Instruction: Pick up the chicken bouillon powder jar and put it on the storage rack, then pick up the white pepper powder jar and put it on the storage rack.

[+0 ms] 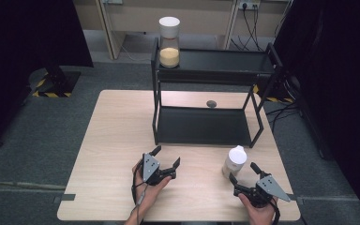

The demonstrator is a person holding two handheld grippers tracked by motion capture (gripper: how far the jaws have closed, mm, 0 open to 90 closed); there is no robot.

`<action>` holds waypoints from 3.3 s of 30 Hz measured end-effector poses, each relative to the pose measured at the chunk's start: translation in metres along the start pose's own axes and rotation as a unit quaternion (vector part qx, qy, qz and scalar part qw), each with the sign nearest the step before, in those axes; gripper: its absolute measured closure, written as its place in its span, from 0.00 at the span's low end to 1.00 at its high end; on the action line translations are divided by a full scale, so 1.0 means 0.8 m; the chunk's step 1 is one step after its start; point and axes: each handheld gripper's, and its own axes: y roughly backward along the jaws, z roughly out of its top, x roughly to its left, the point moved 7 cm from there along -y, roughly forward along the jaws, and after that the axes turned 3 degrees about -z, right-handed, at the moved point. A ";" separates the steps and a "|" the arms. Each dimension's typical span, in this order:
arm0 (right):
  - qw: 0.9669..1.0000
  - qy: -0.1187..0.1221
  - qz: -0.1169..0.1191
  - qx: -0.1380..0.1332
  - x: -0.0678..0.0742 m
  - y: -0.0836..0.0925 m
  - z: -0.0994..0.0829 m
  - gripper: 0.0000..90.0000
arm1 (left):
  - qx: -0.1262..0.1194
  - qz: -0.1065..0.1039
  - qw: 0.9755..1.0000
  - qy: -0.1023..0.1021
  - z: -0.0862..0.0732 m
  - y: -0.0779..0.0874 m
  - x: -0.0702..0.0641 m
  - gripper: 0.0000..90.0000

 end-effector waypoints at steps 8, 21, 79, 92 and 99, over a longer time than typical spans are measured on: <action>1.000 -0.003 -0.002 0.000 0.000 0.000 0.000 0.05 | -0.002 0.001 1.000 -0.006 -0.001 0.000 -0.002 0.13; 1.000 -0.004 0.001 -0.018 0.004 -0.002 0.017 0.03 | -0.001 0.000 1.000 -0.002 0.000 0.000 0.000 0.13; 0.999 0.016 -0.027 -0.008 0.023 -0.043 0.039 0.35 | 0.000 -0.010 1.000 -0.001 0.000 0.000 0.003 0.13; 0.998 0.014 -0.024 -0.048 0.021 -0.039 0.086 0.35 | 0.002 -0.011 1.000 -0.001 0.001 0.000 0.003 0.13; 0.997 0.017 -0.029 -0.066 0.016 -0.045 0.122 0.35 | 0.000 -0.010 1.000 -0.001 0.000 0.000 0.003 0.13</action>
